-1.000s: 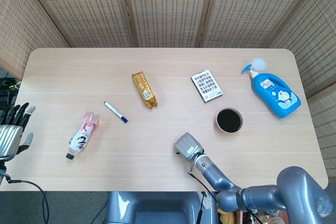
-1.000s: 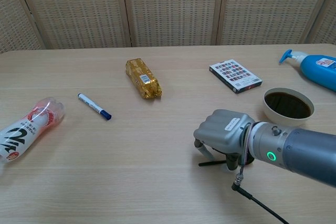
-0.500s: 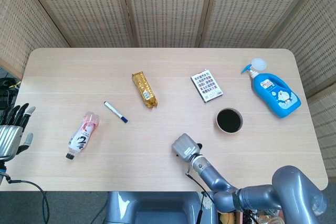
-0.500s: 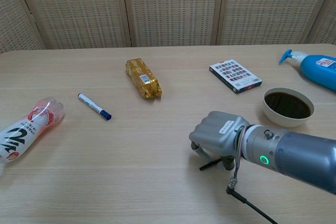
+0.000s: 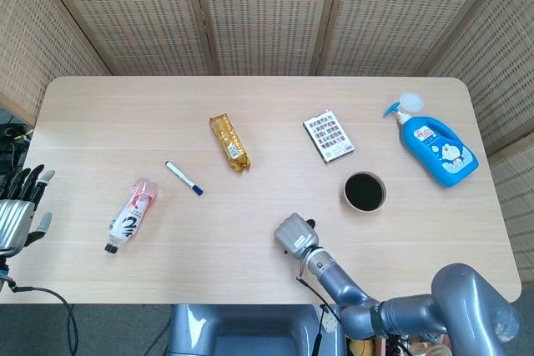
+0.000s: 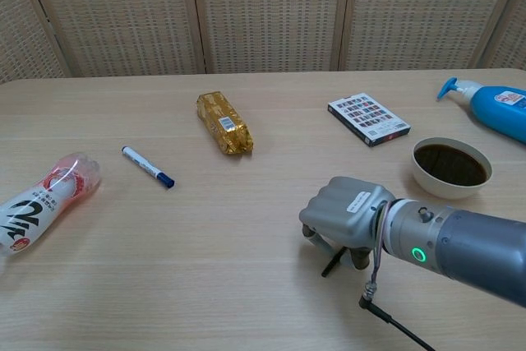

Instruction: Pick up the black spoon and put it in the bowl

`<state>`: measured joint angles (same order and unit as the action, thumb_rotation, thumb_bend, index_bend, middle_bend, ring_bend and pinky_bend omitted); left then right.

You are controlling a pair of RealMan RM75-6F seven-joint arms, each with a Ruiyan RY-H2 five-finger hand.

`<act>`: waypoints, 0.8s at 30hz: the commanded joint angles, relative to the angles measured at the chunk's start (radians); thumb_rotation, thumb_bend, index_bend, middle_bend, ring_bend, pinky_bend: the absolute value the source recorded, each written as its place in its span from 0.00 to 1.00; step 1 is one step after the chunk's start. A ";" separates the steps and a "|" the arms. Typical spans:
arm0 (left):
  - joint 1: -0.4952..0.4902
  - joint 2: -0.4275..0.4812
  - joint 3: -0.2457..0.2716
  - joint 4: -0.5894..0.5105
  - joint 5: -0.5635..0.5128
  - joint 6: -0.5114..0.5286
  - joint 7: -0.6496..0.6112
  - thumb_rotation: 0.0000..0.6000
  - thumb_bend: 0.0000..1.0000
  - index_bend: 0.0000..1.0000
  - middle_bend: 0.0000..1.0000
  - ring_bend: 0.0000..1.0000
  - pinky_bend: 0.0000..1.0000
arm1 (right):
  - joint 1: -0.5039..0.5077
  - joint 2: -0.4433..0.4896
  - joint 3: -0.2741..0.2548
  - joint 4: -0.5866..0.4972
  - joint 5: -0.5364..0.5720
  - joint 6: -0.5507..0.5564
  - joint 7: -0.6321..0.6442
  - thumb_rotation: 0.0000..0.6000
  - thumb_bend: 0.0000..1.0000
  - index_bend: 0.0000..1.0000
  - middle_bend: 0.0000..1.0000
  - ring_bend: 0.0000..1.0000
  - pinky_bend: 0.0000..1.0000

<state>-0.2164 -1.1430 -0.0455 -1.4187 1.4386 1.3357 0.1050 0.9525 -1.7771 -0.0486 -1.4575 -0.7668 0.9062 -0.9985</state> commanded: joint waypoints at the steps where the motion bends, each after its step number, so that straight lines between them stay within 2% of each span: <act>1: 0.002 0.002 0.000 -0.002 -0.001 0.003 0.001 1.00 0.48 0.02 0.04 0.00 0.00 | -0.001 0.003 -0.002 -0.002 -0.003 -0.001 0.005 1.00 0.45 0.58 0.92 0.96 0.95; 12: 0.005 0.006 -0.001 -0.009 0.003 0.011 0.004 1.00 0.48 0.02 0.04 0.00 0.00 | -0.010 0.016 -0.012 -0.011 -0.019 -0.003 0.035 1.00 0.52 0.60 0.92 0.96 0.95; 24: 0.004 0.009 -0.002 -0.013 0.004 0.011 0.008 1.00 0.48 0.02 0.04 0.00 0.00 | -0.026 0.060 0.007 -0.044 -0.066 -0.004 0.119 1.00 0.61 0.63 0.92 0.96 0.95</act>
<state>-0.2127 -1.1345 -0.0475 -1.4321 1.4429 1.3464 0.1134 0.9296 -1.7225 -0.0451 -1.4967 -0.8262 0.9019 -0.8885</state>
